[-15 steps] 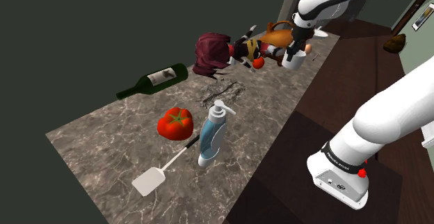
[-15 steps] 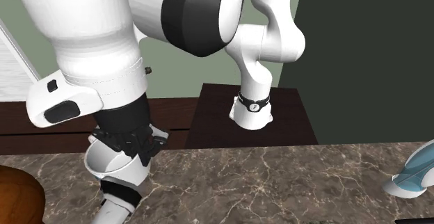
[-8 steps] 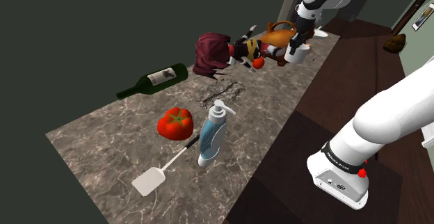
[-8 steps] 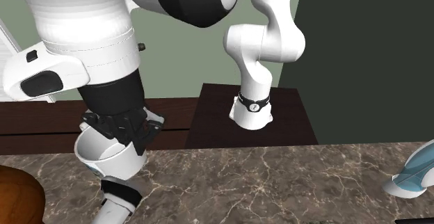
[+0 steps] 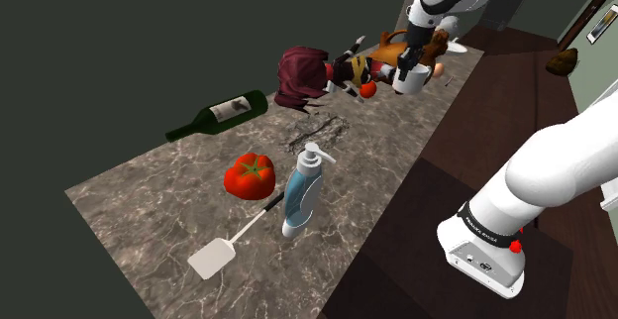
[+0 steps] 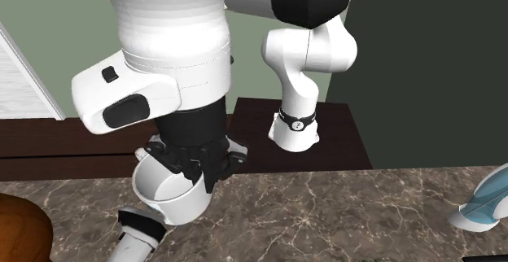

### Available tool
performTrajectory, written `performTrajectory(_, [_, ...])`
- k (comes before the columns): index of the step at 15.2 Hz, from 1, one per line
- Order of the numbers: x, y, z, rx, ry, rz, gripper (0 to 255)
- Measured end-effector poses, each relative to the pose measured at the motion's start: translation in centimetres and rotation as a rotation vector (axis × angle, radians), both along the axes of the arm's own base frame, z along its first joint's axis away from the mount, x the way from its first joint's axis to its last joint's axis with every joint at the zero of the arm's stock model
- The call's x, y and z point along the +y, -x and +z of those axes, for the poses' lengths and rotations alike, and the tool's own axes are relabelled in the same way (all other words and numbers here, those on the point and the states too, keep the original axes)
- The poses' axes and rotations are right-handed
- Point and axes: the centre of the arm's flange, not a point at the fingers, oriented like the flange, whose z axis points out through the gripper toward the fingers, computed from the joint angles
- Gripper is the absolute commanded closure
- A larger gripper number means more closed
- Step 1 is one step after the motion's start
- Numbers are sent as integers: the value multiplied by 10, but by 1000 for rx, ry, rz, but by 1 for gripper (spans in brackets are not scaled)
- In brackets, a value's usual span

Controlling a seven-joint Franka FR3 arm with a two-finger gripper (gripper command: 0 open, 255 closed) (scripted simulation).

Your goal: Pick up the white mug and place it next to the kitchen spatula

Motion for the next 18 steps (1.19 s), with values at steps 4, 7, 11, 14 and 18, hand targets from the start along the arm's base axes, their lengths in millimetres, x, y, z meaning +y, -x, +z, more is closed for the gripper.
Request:
performTrajectory(4, [55, -7, -2, -1, 0, 2, 255])
performTrajectory(7, [92, -10, -8, -1, 1, 2, 255])
performTrajectory(11, [142, -22, -12, -1, 1, 3, 255])
performTrajectory(14, [185, -27, -14, -1, 1, 3, 255])
performTrajectory(18, [235, -37, -19, -1, 1, 2, 255])
